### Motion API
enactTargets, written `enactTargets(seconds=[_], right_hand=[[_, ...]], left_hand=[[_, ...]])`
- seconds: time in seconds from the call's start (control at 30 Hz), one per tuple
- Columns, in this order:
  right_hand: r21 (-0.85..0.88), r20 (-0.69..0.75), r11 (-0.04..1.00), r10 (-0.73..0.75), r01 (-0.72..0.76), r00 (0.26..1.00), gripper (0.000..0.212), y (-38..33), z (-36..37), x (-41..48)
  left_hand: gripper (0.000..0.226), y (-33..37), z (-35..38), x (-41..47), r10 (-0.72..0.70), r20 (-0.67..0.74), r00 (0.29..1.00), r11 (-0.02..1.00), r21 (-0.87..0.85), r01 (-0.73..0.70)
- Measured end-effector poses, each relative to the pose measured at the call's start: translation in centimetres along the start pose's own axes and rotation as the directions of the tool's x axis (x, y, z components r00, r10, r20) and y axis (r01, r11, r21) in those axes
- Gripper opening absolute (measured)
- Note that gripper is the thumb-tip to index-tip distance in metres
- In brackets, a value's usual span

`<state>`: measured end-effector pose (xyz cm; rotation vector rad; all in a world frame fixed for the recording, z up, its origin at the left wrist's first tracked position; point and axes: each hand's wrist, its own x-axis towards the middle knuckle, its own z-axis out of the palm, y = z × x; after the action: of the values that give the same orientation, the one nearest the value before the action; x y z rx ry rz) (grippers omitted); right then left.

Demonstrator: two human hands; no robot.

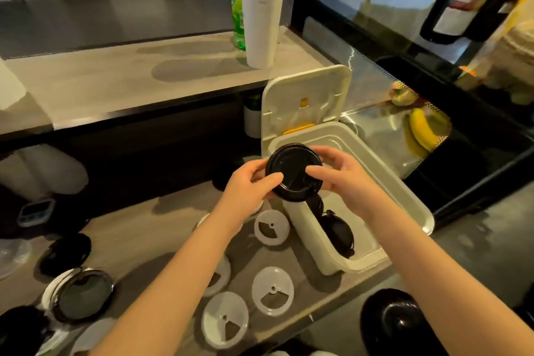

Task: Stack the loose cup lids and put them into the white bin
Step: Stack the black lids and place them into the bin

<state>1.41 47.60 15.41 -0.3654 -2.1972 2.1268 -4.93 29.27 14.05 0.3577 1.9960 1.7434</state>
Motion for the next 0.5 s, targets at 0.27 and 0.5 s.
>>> enactTargets(seconds=[0.27, 0.5], right_hand=[[-0.023, 0.079, 0.999, 0.046, -0.044, 0.996, 0.051, 0.8, -5.0, 2.3], [0.124, 0.096, 0.991, 0.037, -0.049, 0.995, 0.046, 1.8, -7.0, 2.4]], left_hand=[[0.047, 0.6, 4.1, 2.8, -0.029, -0.031, 0.999, 0.992, 0.118, 0.033], [0.046, 0.4, 7.1, 3.5, -0.14, -0.083, 0.987, 0.989, 0.024, 0.143]])
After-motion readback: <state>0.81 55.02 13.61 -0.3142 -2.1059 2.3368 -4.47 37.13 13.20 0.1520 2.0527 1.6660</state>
